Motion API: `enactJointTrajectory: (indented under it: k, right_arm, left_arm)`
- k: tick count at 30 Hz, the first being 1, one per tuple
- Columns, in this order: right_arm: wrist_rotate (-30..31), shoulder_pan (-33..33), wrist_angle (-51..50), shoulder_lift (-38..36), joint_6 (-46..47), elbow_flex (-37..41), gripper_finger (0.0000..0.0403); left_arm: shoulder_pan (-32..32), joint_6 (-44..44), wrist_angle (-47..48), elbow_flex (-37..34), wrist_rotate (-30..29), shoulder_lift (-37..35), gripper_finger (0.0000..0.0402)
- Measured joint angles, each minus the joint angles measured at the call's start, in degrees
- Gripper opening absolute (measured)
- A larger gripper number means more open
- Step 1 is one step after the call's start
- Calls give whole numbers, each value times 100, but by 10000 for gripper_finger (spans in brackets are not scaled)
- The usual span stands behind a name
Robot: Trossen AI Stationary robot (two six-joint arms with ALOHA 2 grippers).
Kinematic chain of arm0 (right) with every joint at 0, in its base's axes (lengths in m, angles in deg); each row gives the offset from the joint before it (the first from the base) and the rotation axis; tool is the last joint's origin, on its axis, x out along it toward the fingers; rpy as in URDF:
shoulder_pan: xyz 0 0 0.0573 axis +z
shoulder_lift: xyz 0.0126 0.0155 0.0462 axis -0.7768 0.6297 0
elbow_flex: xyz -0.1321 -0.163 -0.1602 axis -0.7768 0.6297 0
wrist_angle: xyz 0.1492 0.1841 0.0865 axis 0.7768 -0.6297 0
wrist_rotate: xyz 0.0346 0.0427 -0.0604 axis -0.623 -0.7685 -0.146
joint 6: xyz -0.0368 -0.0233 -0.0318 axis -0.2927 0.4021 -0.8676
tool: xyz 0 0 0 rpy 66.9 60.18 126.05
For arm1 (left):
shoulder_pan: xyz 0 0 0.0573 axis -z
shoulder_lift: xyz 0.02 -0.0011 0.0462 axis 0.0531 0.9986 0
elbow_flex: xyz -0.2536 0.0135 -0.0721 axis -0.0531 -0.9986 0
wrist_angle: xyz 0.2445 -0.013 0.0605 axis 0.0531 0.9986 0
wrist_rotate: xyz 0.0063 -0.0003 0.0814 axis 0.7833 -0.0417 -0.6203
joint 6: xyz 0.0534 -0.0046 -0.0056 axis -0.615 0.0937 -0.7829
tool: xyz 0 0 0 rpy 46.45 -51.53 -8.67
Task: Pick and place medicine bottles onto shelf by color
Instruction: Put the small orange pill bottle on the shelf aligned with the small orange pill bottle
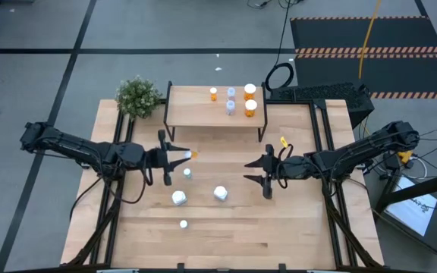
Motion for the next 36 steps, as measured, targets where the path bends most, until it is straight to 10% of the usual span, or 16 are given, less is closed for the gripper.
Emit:
enactJointTrajectory:
  k: [12, 36]
  right_arm:
    - [0, 0, 56, 0, 123, 0, 169]
    - [-1, 22, -66, 0, 37, 0, 169]
  left_arm:
    - [-15, 2042, -218, 0, 2, 0, 136]
    - [-1345, 1223, 638, 1850, 81, 653, 136]
